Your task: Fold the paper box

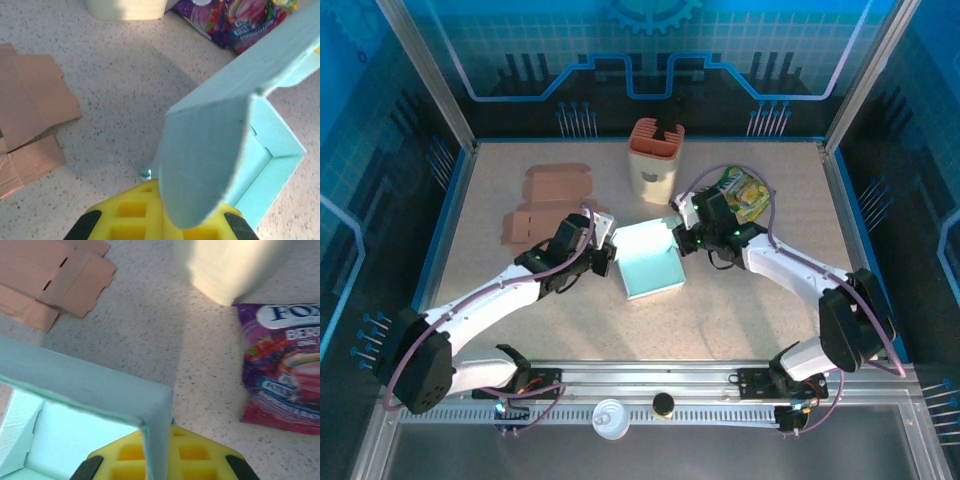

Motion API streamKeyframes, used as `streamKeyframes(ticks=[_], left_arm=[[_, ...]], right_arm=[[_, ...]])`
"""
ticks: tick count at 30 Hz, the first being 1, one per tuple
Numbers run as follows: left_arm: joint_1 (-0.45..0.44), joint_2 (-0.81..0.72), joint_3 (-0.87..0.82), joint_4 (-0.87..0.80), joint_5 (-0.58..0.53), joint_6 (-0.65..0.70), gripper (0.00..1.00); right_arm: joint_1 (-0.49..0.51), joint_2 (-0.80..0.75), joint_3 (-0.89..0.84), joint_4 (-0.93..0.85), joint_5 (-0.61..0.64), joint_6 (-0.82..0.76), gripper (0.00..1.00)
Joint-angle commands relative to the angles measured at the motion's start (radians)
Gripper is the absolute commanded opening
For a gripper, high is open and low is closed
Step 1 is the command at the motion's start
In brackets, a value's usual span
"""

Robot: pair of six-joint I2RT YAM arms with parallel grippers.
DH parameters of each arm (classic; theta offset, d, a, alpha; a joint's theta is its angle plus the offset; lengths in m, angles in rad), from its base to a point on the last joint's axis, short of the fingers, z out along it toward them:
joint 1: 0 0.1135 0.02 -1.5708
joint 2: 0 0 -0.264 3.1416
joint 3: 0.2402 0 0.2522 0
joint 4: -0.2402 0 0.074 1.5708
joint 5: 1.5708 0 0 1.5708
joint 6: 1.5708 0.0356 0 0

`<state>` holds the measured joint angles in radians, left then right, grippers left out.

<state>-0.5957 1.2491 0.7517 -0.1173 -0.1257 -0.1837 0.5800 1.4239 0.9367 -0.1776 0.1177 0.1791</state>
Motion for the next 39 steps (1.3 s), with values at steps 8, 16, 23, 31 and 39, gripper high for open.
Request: streamKeyframes(ticks=[8, 16, 23, 31, 39], left_arm=[[-0.031, 0.136, -0.076, 0.426, -0.108, -0.144, 0.0], [-0.044, 0.187, -0.152, 0.627, -0.046, -0.119, 0.0], [-0.062, 0.212, -0.179, 0.693, -0.018, -0.12, 0.0], [-0.077, 0.261, -0.144, 0.73, -0.008, -0.133, 0.0], [-0.089, 0.314, -0.216, 0.883, 0.002, -0.129, 0.0]], right_arm=[[0.113, -0.065, -0.197, 0.404, 0.251, 0.157, 0.0], [0.145, -0.062, -0.349, 0.676, 0.301, 0.198, 0.0], [0.171, -0.048, -0.349, 0.688, 0.37, 0.283, 0.0], [0.2, -0.003, -0.31, 0.699, 0.431, 0.355, 0.0], [0.203, 0.044, -0.431, 0.925, 0.398, 0.332, 0.0]])
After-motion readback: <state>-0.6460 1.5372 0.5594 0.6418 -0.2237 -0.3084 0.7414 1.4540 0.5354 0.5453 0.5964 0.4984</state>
